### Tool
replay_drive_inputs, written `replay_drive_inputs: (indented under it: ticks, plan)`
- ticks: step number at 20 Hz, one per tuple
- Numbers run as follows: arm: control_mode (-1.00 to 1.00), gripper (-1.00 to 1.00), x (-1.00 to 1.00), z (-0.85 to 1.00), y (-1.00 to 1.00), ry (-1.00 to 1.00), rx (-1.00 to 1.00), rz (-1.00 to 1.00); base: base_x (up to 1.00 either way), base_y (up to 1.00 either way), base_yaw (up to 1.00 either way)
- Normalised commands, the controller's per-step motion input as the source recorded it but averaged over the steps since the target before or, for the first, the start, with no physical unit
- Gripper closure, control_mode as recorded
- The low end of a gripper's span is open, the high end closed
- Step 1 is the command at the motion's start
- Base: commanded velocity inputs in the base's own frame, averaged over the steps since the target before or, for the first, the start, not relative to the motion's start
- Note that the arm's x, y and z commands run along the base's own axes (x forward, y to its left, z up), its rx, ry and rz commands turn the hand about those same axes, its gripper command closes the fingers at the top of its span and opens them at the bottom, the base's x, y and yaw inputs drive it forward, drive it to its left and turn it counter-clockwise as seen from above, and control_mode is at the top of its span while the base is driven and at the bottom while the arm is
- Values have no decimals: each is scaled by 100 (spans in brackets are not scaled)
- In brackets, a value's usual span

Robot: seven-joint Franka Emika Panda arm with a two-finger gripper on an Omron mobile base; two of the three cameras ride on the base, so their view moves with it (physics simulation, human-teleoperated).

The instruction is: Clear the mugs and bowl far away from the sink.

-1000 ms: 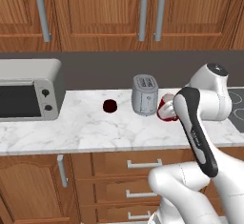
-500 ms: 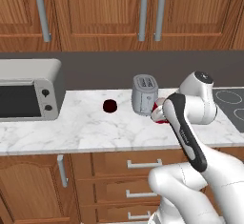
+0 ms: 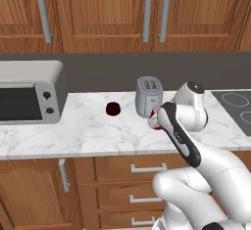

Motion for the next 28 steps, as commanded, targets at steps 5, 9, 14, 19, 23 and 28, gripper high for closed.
replay_drive_inputs:
  ticks: [5,9,14,19,23,28]
  plan:
    - [-100,100,43,-43,8,3,0,0,0,0,0]
    - [-100,100,41,-34,10,1,0,0,0,0,0]
    - [-100,100,37,-26,2,0,0,0,0,0,0]
    - [-100,100,45,-29,3,2,0,0,0,0,0]
    - [-100,100,38,-22,4,2,0,0,0,0,0]
    - [-100,100,25,-13,1,0,0,0,0,0,0]
